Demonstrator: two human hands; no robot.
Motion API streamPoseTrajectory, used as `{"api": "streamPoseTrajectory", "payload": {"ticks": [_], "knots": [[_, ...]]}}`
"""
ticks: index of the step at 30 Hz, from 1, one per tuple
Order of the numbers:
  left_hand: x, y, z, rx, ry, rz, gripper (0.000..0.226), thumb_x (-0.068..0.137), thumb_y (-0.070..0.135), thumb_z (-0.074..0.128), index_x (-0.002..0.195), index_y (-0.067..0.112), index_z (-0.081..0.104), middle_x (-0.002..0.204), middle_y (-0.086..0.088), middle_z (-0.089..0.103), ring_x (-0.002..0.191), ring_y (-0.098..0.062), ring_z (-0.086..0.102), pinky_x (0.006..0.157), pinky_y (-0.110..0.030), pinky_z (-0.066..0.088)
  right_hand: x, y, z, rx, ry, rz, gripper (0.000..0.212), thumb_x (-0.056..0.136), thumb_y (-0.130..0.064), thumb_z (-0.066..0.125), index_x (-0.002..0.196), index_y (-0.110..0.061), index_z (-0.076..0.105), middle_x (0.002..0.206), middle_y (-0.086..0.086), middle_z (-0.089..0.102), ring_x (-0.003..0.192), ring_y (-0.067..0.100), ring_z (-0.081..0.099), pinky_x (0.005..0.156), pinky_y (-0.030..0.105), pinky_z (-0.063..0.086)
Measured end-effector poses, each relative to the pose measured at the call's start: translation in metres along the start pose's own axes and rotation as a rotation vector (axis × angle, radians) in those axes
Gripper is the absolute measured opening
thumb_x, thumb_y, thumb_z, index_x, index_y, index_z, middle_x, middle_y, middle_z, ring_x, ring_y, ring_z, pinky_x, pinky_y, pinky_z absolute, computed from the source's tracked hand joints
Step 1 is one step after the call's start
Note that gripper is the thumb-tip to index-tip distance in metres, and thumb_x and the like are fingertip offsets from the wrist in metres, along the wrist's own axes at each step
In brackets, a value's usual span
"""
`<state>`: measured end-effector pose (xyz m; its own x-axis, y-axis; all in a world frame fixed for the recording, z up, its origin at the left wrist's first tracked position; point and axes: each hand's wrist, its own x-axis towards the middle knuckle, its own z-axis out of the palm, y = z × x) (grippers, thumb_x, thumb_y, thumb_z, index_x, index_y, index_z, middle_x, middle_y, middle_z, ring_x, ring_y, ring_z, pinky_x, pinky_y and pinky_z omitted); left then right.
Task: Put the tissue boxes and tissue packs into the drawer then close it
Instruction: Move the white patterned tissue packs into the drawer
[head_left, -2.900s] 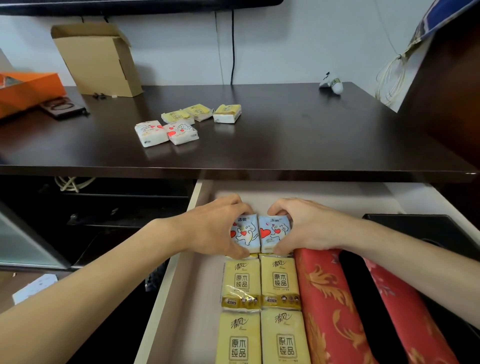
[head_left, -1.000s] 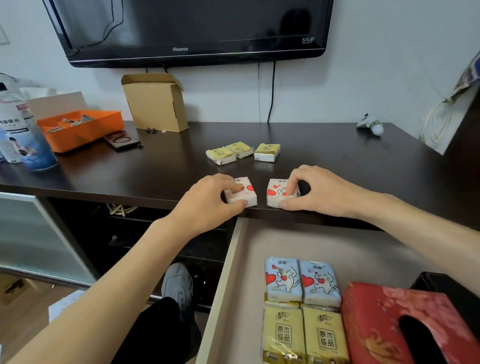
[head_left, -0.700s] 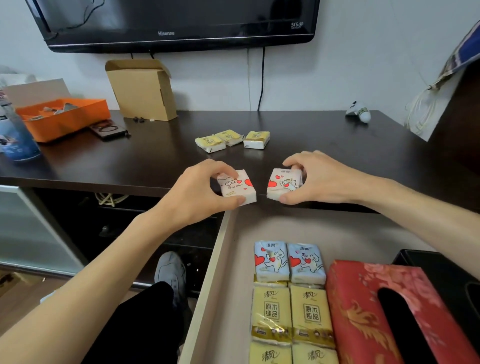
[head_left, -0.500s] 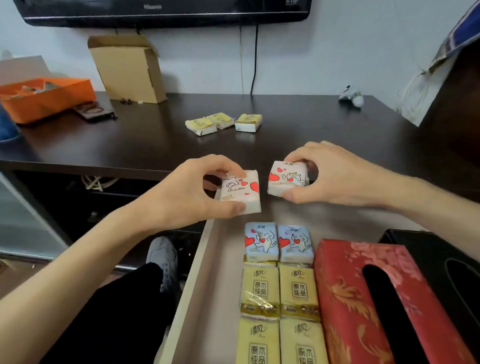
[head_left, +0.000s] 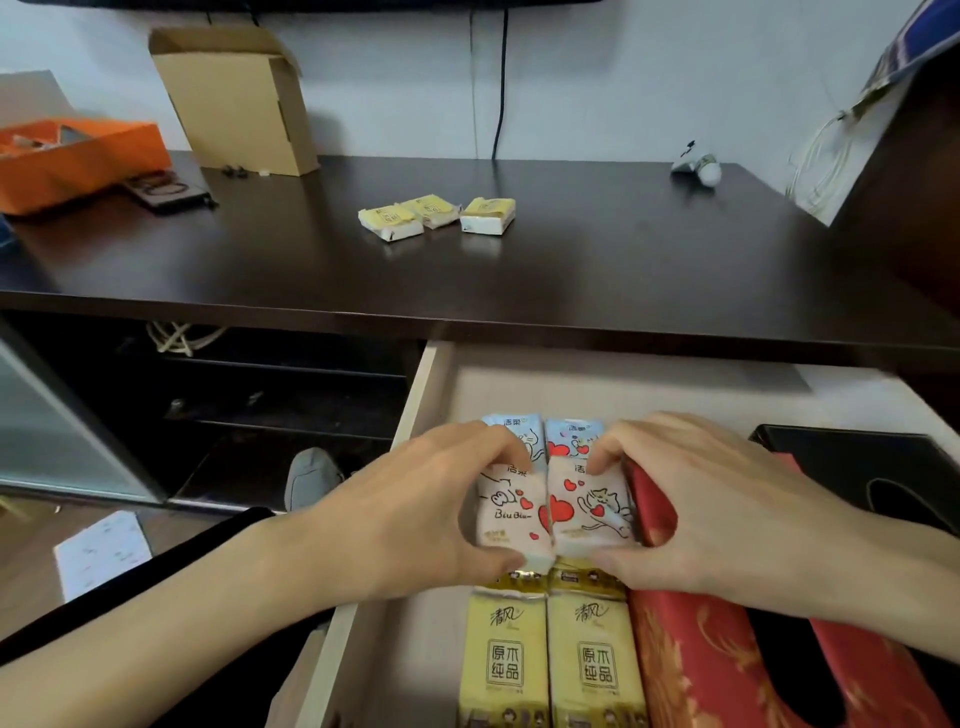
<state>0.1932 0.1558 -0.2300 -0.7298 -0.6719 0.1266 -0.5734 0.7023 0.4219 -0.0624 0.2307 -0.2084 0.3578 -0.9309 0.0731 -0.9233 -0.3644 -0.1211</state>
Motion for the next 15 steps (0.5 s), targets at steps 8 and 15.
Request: {"api": "streamPoseTrajectory", "payload": {"ticks": [8,15], "knots": [[-0.007,-0.006,0.0,-0.009,0.003,-0.021,0.061,0.069,0.058,0.077,0.12,0.048,0.044,0.112,0.041,0.041,0.112,0.011,0.04,0.083,-0.013,0.046,0.006,-0.002,0.0,-0.035,-0.082,-0.021,0.055,0.086,-0.07,0.056,0.131,-0.039,0.056,0.126,-0.021,0.052,0.12,0.002,0.045,0.102,0.021,0.03],[-0.008,-0.006,0.009,0.024,-0.013,0.033,0.062,0.071,0.06,0.074,0.123,0.047,0.043,0.107,0.044,0.037,0.113,0.01,0.04,0.088,-0.02,0.051,0.008,-0.006,0.006,0.043,-0.18,0.082,0.051,0.077,-0.081,0.051,0.111,-0.045,0.064,0.13,-0.029,0.038,0.119,-0.012,0.022,0.086,0.018,0.022]]}}
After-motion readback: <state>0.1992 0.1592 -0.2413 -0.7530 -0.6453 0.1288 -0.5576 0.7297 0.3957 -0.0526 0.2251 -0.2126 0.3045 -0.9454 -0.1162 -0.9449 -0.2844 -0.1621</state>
